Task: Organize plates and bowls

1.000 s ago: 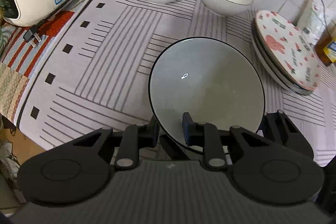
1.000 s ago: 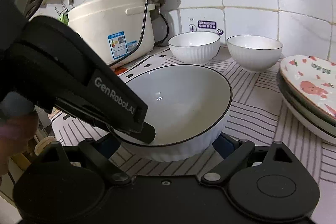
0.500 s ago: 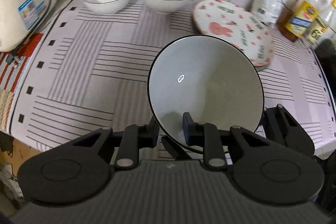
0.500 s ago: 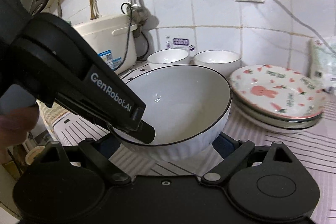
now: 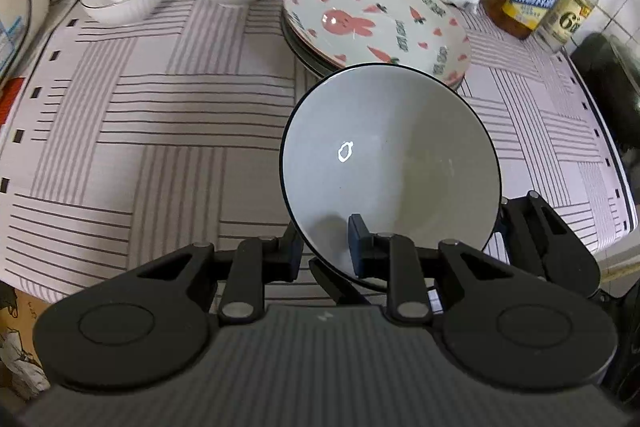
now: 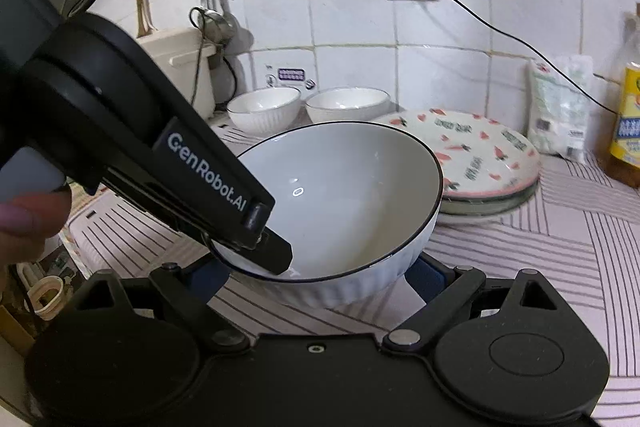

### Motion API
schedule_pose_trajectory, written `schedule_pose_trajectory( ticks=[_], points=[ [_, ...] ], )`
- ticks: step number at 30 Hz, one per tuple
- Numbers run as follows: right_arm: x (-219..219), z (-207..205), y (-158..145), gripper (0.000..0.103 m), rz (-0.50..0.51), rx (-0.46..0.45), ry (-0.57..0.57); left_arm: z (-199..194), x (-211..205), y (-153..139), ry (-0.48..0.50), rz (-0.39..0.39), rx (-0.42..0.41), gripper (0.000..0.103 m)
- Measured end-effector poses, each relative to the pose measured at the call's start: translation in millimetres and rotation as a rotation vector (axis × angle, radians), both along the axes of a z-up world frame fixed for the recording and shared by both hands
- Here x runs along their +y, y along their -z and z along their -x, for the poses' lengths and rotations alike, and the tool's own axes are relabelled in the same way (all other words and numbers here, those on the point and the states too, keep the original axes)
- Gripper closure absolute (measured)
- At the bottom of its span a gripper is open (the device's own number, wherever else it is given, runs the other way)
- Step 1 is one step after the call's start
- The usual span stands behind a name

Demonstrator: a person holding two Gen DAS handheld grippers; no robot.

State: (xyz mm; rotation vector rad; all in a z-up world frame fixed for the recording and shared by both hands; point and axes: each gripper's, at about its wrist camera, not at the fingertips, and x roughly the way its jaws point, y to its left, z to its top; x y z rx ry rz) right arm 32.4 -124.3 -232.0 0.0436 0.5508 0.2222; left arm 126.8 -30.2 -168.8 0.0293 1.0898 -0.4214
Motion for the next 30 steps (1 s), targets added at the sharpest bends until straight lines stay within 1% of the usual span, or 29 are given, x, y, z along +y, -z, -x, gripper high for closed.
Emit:
schedule_pose_trajectory(
  ticks=[5,12,14,17,19,20,21,23,27,30],
  points=[
    [-10.0,4.0,10.7,0.007,-0.017,0.031,0.025,-2.9,-13.5,10.7,0.022,-0.026,0.024,0.081],
    [-18.0,0.8,23.1,0.007,-0.026,0.073,0.052,-7.2,-22.7,22.6,0.021,-0.037,0.053,0.08],
    [-19.6,-1.0,25.9,0.006,-0.029,0.095,0.064,-8.4,-25.1,23.2,0.02,-0.043,0.05,0.08],
    [-18.9,-0.2,27.1,0.005,-0.036,0.089,0.08,-9.7,-25.8,22.3,0.016,-0.045,0.053,0.079],
    [-16.0,-0.1,26.1,0.005,-0.02,0.092,0.092,-9.9,-23.8,19.8,0.012,-0.043,0.055,0.077],
    [-14.3,0.0,24.8,0.005,-0.002,0.098,0.093,-9.1,-22.7,17.6,0.016,-0.04,0.051,0.074],
    [-13.1,0.9,23.3,0.005,0.014,0.103,0.092,-7.7,-21.6,14.5,0.025,-0.037,0.041,0.066],
    [-13.1,5.6,19.9,0.005,0.029,0.102,0.088,-4.7,-19.0,6.5,0.033,-0.03,0.016,0.057],
    [-19.0,21.3,15.2,0.005,-0.018,0.1,0.116,-0.3,-14.3,-7.9,0.033,-0.049,-0.023,0.053],
    [-22.0,32.5,7.7,0.005,-0.027,0.107,0.119,1.0,-8.9,-17.8,0.026,-0.048,-0.037,0.052]
  ],
)
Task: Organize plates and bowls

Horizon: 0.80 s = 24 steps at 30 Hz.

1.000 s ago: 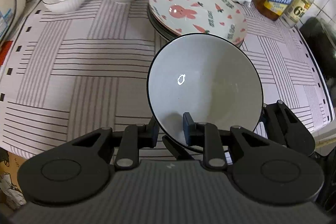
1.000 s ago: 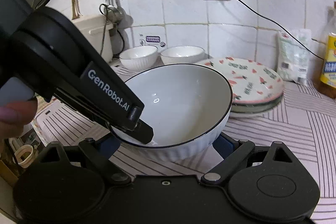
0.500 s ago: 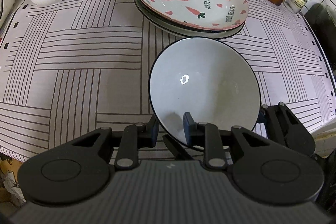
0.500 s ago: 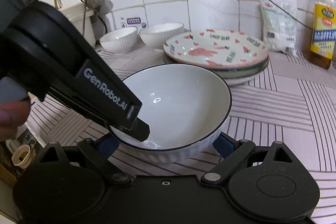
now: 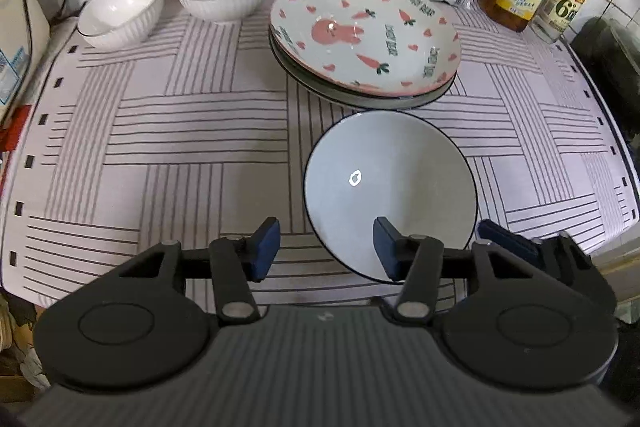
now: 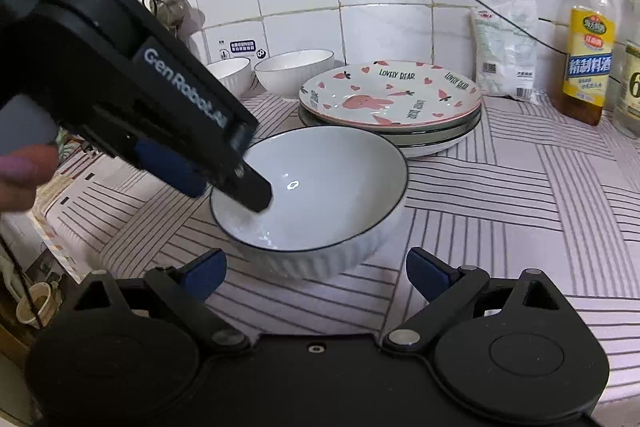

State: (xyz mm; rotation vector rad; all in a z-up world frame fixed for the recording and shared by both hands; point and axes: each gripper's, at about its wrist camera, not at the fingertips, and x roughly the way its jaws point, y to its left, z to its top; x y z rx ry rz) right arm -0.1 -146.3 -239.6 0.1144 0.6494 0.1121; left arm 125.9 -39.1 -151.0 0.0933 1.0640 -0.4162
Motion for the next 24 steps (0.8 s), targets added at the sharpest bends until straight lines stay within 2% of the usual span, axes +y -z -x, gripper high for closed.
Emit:
schedule_pose_trajectory(
  ticks=[3,7,12,17,24],
  points=[
    [-3.4,10.1,-12.9,0.005,0.021,-0.02,0.002,2.2,9.0,-10.1,-0.013,0.006,-0.017,0.05],
    [-5.0,17.3,-32.0,0.013,0.075,-0.036,0.016,6.2,19.8,-21.1,-0.028,0.008,-0.037,0.05],
    [-8.4,18.5,-57.6,0.015,0.074,-0.078,0.03,10.6,34.5,-34.7,-0.067,0.002,-0.07,0.05],
    [-15.6,5.9,-78.8,0.015,0.015,-0.083,0.029,8.7,44.7,-45.8,-0.103,0.009,-0.098,0.049],
    [-15.1,-23.6,-99.5,0.015,0.086,-0.142,-0.05,-0.4,47.9,-55.3,-0.163,0.046,-0.162,0.046]
  ],
)
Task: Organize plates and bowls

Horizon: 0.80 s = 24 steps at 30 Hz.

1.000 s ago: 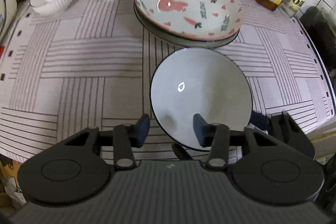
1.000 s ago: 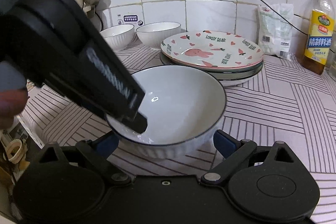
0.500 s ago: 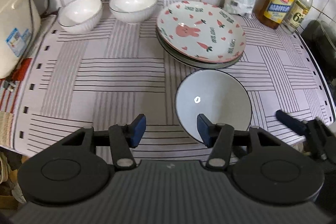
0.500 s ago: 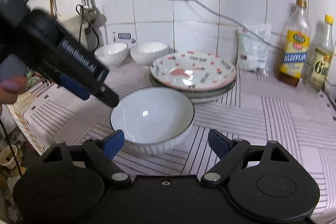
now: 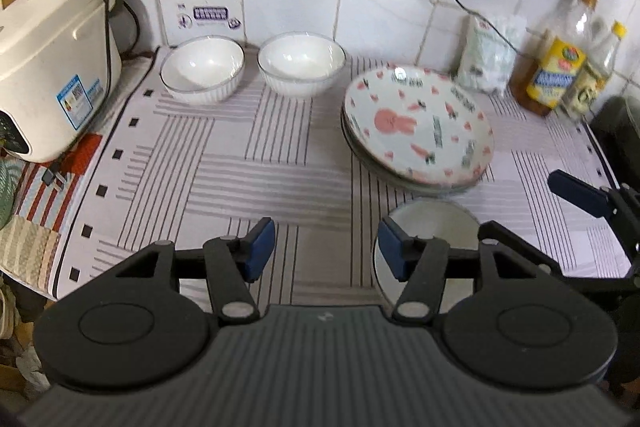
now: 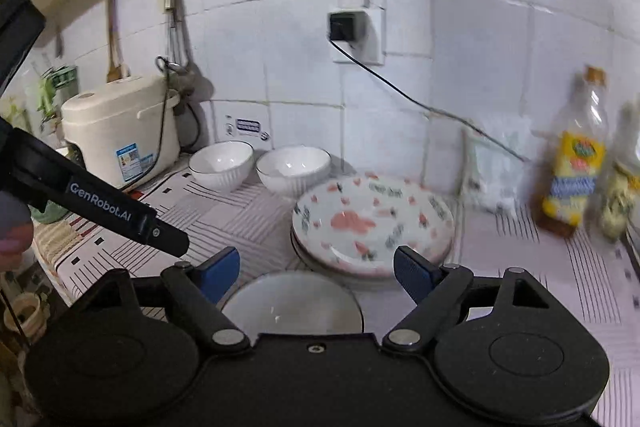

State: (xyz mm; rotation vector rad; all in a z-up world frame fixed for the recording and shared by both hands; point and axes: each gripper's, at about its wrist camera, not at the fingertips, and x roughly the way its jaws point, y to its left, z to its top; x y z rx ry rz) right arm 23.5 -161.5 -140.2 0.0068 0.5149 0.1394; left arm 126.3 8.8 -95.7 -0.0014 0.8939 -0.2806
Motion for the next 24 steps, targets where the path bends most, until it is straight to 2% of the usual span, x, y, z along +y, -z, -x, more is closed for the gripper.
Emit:
schedule_pose_trajectory(
  ticks=[3,6,10,15,18,24],
  points=[
    [-4.9,-19.2,-5.9,0.015,0.003,-0.006,-0.043,-11.4,2.0,-0.1,-0.039,0.033,-0.018,0.045],
    [-15.9,-42.3,-12.6,0.015,-0.036,0.002,-0.089,-17.3,2.3,0.6,-0.116,0.006,-0.09,0.045],
    [-27.7,-69.5,-18.9,0.017,-0.147,0.02,-0.199,-38.4,5.8,8.7,-0.184,0.037,-0.095,0.045],
    [-28.0,-105.2,-10.6,0.025,-0.174,0.048,-0.269,-65.2,2.7,23.2,-0.224,0.051,-0.102,0.045],
    [-25.5,-131.6,0.4,0.03,-0.161,0.065,-0.285,-82.4,0.9,34.8,-0.255,0.085,-0.088,0.045],
    [-10.1,-188.1,23.6,0.037,-0.035,0.103,-0.272,-121.8,-8.3,51.4,-0.296,0.1,-0.099,0.045]
  ],
)
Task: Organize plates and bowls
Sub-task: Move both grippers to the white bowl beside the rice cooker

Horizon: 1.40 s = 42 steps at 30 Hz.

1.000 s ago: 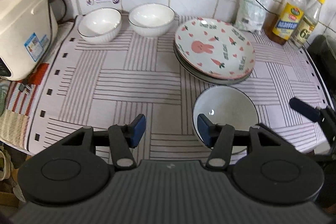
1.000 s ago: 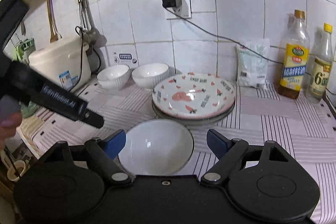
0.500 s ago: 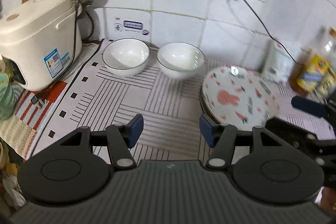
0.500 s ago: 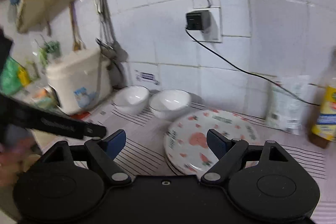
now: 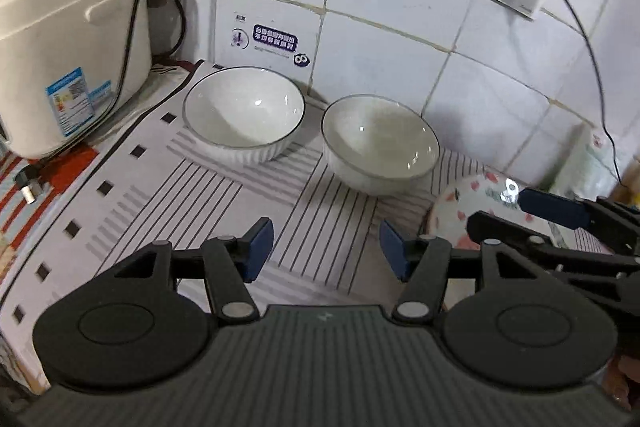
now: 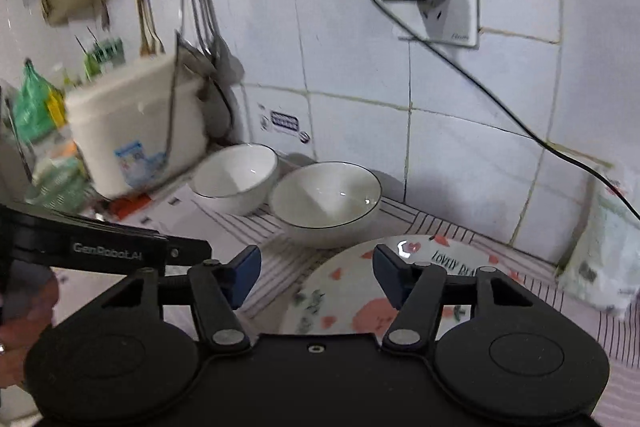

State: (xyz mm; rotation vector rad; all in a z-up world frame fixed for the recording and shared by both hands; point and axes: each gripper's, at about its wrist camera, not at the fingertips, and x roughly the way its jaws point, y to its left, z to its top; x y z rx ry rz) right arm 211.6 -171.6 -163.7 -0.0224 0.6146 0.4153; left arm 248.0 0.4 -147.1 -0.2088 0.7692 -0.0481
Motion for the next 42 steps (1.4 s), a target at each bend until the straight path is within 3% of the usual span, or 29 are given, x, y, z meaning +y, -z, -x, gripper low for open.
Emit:
schedule_pose_trajectory(
  ticks=[8,17,20,23,27,36,42],
  points=[
    [14.6,-50.4,15.4,0.042,0.085,-0.02,0.023,-42.6,2.5,6.4,-0.057,0.019,0.006,0.045],
    [18.1,-87.7,29.5,0.051,0.1,-0.019,0.08,-76.3,0.4,19.5,-0.057,0.085,0.037,0.046],
    [21.0,-97.2,38.2,0.06,0.112,0.003,0.092,-83.9,-4.6,27.3,-0.044,0.072,0.042,0.05],
    [22.2,-105.3,46.3,0.069,0.106,0.032,0.096,-89.5,-6.2,33.4,-0.033,0.075,0.045,0.062],
    [25.0,-112.7,51.6,0.069,0.084,0.052,0.102,-93.9,-5.9,36.2,-0.011,0.102,0.047,0.076],
    [30.6,-132.9,68.1,0.07,0.076,0.125,0.102,-104.4,-4.0,53.6,-0.031,0.139,0.091,0.081],
    [32.5,-136.2,71.2,0.08,0.069,0.128,0.098,-109.5,-3.2,58.6,-0.041,0.148,0.112,0.082]
  ],
)
